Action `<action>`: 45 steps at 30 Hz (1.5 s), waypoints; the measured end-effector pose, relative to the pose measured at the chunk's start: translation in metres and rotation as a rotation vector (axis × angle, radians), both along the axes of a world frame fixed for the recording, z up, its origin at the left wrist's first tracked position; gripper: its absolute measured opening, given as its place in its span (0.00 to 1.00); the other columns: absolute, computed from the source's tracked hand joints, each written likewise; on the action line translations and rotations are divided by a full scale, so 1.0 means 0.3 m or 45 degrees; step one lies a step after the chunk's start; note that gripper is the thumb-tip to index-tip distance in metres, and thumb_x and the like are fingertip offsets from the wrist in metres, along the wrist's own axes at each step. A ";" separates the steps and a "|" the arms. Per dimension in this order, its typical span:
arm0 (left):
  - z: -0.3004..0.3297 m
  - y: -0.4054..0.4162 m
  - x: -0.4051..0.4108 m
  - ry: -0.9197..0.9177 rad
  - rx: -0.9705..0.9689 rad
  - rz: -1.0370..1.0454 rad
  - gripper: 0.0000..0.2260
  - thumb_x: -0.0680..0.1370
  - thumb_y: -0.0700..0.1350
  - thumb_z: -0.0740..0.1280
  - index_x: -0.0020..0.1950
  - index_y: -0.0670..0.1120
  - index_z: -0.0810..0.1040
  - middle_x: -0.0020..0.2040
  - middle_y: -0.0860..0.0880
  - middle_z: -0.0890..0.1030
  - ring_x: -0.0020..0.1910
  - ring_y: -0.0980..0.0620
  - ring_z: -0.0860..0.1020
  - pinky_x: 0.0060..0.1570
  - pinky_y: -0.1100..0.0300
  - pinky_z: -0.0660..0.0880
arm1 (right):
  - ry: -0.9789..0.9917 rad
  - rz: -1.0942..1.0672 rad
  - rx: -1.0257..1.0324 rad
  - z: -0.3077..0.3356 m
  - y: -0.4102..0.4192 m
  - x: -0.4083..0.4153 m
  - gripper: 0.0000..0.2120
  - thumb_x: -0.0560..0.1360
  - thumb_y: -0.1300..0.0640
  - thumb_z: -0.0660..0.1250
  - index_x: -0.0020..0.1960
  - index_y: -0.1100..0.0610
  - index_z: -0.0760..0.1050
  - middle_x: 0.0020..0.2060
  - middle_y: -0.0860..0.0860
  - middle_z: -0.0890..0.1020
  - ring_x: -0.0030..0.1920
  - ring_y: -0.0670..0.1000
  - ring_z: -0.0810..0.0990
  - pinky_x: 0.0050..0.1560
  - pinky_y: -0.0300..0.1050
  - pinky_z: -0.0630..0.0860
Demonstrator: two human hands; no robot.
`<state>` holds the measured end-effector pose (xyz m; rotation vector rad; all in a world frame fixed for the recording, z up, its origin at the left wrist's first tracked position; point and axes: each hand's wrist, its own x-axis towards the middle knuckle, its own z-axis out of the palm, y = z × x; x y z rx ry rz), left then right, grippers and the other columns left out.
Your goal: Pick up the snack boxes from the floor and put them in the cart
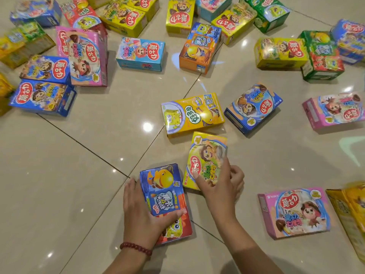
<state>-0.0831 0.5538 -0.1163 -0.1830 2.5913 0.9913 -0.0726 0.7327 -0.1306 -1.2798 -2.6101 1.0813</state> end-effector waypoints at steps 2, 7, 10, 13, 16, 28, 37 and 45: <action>0.012 0.014 0.004 -0.006 0.036 0.017 0.59 0.49 0.70 0.75 0.75 0.50 0.59 0.74 0.50 0.62 0.74 0.51 0.57 0.72 0.47 0.61 | 0.078 0.044 -0.050 0.007 -0.016 0.002 0.38 0.66 0.46 0.76 0.72 0.47 0.65 0.64 0.55 0.63 0.62 0.54 0.63 0.65 0.46 0.60; 0.019 0.041 0.009 0.036 0.071 -0.042 0.51 0.52 0.65 0.79 0.71 0.52 0.65 0.60 0.54 0.73 0.61 0.53 0.70 0.60 0.52 0.72 | 0.212 0.080 -0.107 0.040 -0.090 0.051 0.24 0.71 0.52 0.73 0.65 0.48 0.70 0.68 0.56 0.64 0.67 0.54 0.62 0.62 0.41 0.61; 0.027 0.047 0.006 -0.014 0.092 -0.054 0.53 0.54 0.61 0.80 0.74 0.56 0.57 0.58 0.55 0.70 0.59 0.56 0.67 0.58 0.57 0.70 | 0.200 -0.099 -0.201 0.057 -0.007 0.036 0.35 0.69 0.51 0.75 0.71 0.57 0.64 0.62 0.55 0.71 0.62 0.53 0.69 0.65 0.48 0.64; 0.032 0.055 0.015 -0.011 0.088 -0.117 0.52 0.58 0.58 0.80 0.74 0.59 0.54 0.57 0.53 0.68 0.58 0.55 0.65 0.57 0.61 0.67 | -0.036 -0.044 -0.157 0.057 0.079 -0.003 0.36 0.69 0.42 0.72 0.71 0.55 0.66 0.62 0.55 0.67 0.65 0.56 0.64 0.66 0.48 0.60; 0.026 0.068 0.022 -0.043 0.104 -0.060 0.52 0.56 0.58 0.80 0.72 0.61 0.54 0.58 0.54 0.66 0.60 0.57 0.65 0.58 0.60 0.67 | -0.002 0.069 -0.117 0.053 0.084 0.005 0.28 0.66 0.42 0.75 0.59 0.54 0.73 0.60 0.52 0.65 0.60 0.52 0.64 0.56 0.40 0.59; 0.090 0.107 0.037 -0.314 0.495 0.090 0.47 0.56 0.51 0.81 0.65 0.68 0.56 0.58 0.62 0.75 0.51 0.62 0.78 0.45 0.69 0.77 | 0.336 -0.082 -0.711 0.085 0.112 0.102 0.32 0.71 0.56 0.74 0.70 0.43 0.64 0.58 0.43 0.78 0.52 0.41 0.81 0.44 0.39 0.79; 0.694 0.032 -0.010 -0.296 0.670 0.115 0.48 0.57 0.47 0.78 0.73 0.59 0.59 0.59 0.59 0.76 0.51 0.64 0.79 0.40 0.68 0.78 | 0.381 -0.205 -0.845 0.705 0.050 0.192 0.32 0.72 0.64 0.71 0.68 0.40 0.63 0.56 0.38 0.77 0.50 0.35 0.80 0.41 0.31 0.77; 1.472 -0.126 -0.027 -0.235 0.833 0.304 0.46 0.55 0.41 0.79 0.63 0.70 0.61 0.58 0.61 0.78 0.51 0.56 0.81 0.45 0.57 0.81 | 0.464 -0.041 -0.895 1.472 -0.066 0.138 0.34 0.72 0.67 0.70 0.64 0.35 0.65 0.60 0.37 0.74 0.52 0.33 0.79 0.45 0.30 0.76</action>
